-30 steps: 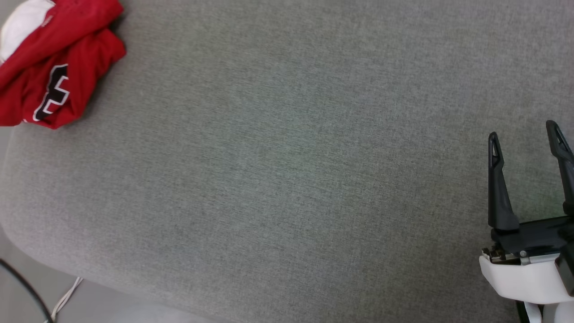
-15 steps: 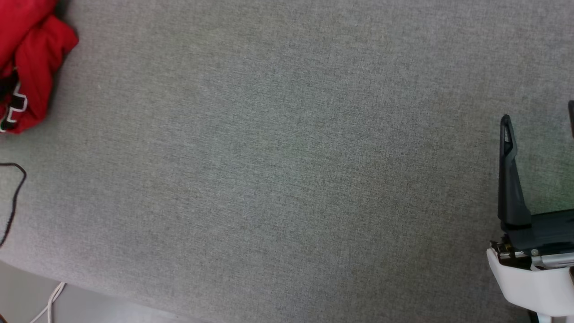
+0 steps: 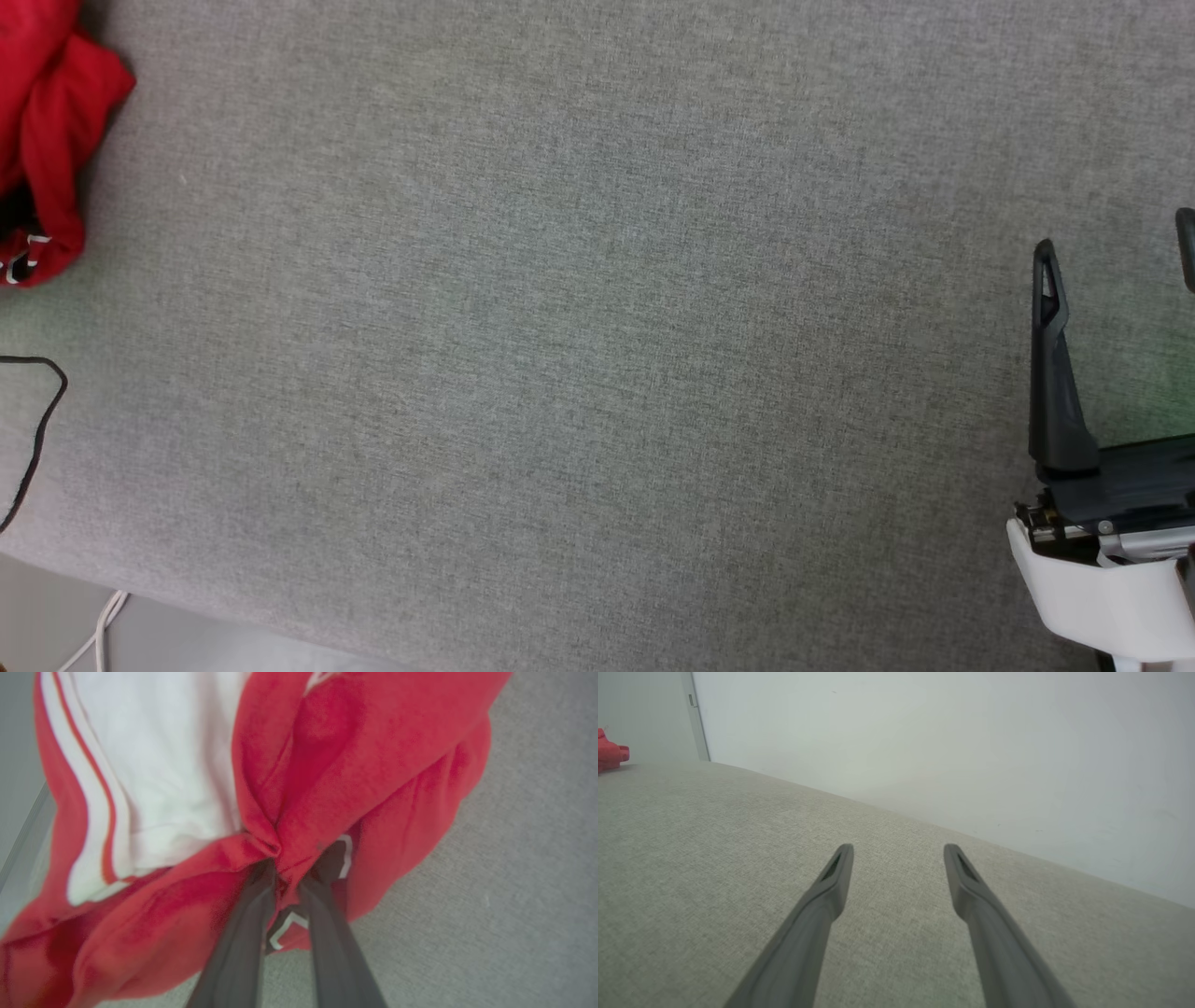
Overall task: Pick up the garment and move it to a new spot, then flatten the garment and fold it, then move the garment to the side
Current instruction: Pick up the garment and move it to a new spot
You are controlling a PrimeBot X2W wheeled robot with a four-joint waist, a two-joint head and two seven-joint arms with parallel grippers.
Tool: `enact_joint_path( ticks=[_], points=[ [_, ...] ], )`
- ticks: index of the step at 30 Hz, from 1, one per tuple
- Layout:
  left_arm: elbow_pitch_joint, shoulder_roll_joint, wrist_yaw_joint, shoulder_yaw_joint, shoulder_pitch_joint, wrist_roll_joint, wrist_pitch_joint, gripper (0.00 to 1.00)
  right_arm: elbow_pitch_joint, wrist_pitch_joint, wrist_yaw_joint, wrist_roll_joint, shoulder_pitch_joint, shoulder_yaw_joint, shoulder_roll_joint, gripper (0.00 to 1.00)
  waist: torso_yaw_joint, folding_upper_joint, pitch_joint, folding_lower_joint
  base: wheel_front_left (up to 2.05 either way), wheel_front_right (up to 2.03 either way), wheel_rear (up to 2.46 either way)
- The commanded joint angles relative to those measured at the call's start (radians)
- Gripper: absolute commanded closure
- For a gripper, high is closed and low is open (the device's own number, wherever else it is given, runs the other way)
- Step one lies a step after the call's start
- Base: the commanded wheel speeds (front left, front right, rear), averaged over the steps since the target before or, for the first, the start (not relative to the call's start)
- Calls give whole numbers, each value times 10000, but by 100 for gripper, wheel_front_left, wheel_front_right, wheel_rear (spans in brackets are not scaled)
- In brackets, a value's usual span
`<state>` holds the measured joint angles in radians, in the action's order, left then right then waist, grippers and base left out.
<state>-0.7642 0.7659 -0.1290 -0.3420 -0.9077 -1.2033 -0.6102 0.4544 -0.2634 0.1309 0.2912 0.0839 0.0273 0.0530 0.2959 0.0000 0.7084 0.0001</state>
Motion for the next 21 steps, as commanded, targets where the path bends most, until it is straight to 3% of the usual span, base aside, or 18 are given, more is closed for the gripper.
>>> enact_joint_path(
  ticks=[1, 12, 21],
  points=[
    [-21, -59, -4, -136, 140, -84, 69, 100, -57, -21, -3, -50, 133, 3, 25, 0, 8, 0, -115, -1, 0, 0, 0],
    [1144, 1325, -2, -1116, -553, 366, 999, 100, -736, -21, -3, -553, 288, -366, -23, 0, 22, 0, -1528, -1, 0, 0, 0],
    [3193, 2116, -3, -2056, -1934, 658, 832, 100, -1288, -21, -3, -1416, 103, -466, -29, 0, -214, 0, -2810, -1, 0, 0, 0]
  ],
)
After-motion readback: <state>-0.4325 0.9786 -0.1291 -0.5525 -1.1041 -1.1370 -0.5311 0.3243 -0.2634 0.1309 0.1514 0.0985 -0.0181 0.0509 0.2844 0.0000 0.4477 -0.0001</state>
